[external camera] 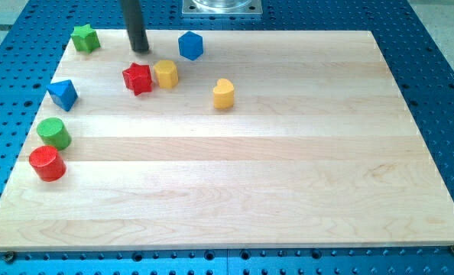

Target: Place the heart top center of the board

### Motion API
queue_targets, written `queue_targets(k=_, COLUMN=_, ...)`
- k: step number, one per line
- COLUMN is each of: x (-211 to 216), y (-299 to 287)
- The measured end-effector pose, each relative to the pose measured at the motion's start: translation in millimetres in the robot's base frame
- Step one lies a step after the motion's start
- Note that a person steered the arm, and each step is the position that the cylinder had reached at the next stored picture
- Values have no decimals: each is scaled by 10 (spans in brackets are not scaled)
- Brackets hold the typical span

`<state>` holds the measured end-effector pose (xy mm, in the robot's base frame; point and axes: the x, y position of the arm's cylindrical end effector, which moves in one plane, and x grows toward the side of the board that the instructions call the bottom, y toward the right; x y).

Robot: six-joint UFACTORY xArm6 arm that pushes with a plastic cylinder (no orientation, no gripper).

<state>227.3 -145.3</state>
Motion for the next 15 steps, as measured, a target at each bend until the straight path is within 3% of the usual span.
queue_targets(k=1, x=-87, y=548)
queue_targets(k=2, x=438, y=615)
queue_targets(k=3, x=580, y=714)
queue_targets(k=5, x=-129, y=1022)
queue_targets(k=9, x=1832, y=1162)
queue_targets(k=10, x=1988, y=1450)
queue_targets(k=12, x=618, y=1394)
queue_targets(k=13, x=427, y=1412)
queue_targets(k=15, x=236, y=2000)
